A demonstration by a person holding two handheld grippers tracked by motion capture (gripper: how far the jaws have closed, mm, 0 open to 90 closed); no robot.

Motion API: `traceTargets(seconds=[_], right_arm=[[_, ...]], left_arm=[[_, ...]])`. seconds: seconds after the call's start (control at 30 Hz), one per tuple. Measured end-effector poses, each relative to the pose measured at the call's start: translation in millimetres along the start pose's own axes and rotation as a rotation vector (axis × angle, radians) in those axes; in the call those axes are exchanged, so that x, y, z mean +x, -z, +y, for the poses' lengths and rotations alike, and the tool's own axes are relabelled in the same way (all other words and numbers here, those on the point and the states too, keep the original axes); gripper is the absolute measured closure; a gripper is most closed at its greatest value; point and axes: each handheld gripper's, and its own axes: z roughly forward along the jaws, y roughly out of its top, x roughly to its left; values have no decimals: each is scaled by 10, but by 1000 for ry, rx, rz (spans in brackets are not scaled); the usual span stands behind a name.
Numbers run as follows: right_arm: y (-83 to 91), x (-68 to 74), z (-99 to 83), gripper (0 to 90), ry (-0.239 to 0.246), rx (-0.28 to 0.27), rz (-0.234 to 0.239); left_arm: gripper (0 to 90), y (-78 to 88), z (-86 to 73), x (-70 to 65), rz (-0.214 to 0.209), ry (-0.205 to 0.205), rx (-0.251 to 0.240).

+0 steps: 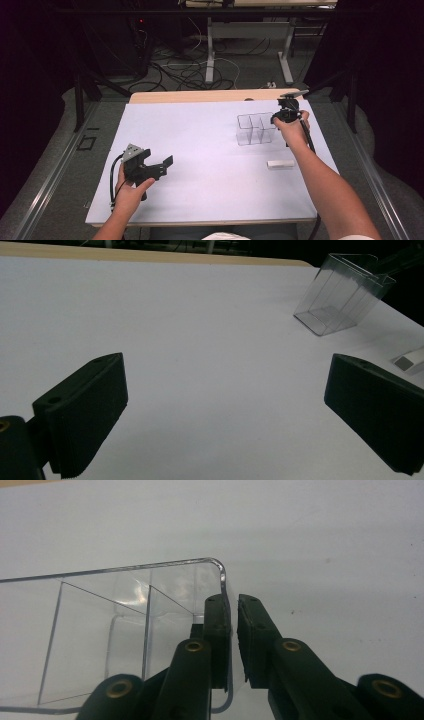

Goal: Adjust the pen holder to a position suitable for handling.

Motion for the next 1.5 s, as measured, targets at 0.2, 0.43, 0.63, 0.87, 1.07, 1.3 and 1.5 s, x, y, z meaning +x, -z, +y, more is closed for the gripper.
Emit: traceTargets(seconds=[0.2,0.43,0.63,0.87,1.07,1.3,1.5], right_arm=[[107,-58,-34,788,10,-74,42],[209,-72,-83,802,30,-129,61],[256,-137,-93,849,26,-144,63],[275,-185,-105,900,29,-155,49],[191,-172,-111,900,44,-140,20],[63,-37,-144,900,87,-115,-18],[6,118,-204,900,143,-115,-26]], left_arm=[[36,-3,-2,-8,0,-3,3],[36,-4,-3,-7,1,-3,7],[36,-8,-5,-10,1,-3,9],[38,-12,-7,-10,4,-2,7],[39,-17,-8,-14,5,-4,9],[39,-8,-6,-5,5,0,9],[39,-17,-5,-9,3,-3,9]])
